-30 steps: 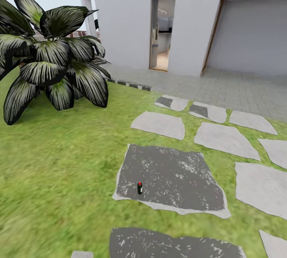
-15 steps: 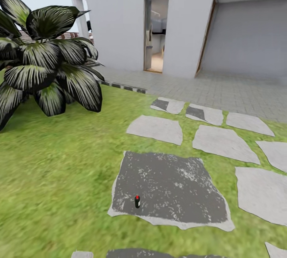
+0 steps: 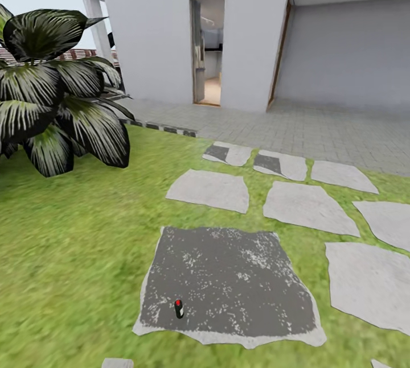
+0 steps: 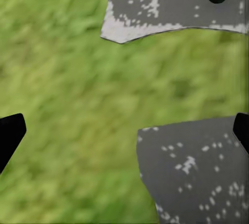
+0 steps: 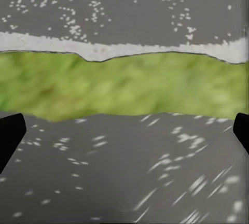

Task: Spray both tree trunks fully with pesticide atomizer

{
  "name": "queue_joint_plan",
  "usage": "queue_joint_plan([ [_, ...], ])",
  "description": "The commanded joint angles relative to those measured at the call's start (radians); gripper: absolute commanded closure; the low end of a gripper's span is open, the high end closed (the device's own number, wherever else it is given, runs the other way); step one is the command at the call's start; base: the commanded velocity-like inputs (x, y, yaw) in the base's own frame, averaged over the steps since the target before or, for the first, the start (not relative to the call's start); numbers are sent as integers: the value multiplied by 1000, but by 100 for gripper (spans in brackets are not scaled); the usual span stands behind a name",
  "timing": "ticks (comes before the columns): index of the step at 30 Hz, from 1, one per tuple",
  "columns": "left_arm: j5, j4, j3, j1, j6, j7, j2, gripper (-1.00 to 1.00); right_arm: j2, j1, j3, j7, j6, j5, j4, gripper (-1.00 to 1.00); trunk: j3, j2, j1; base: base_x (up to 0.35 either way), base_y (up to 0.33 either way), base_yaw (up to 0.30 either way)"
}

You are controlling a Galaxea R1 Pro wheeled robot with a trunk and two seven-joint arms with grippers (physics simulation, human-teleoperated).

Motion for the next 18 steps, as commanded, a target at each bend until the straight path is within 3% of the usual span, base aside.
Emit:
queue_joint_plan([
  [1, 0, -1, -1, 0, -2, -2, 0, -100, 0, 0, 0, 0, 0, 0, -1, -100, 0, 0, 0, 75, -41, -2],
  [5, -1, -11, -5, 0, -30, -6, -1, -100, 1, 0, 0, -1, -2, -2, -10, -100, 0, 0, 0, 36, -20, -1],
  [9, 0, -34, -5, -18, -37, -4, -3, -100, 0, -5, -1, -2, -1, -3, -94, -100, 0, 0, 0, 5, -3, 0],
  [13, 4, -95, -3, -65, -34, -2, -4, -100, 0, -24, -1, -1, -1, -6, -183, -100, 0, 0, 0, 1, 0, 0],
  [18, 11, -125, 4, -129, -32, 5, -6, -100, 0, -73, -2, -1, 0, -8, -217, -100, 0, 0, 0, 0, 0, 0],
])
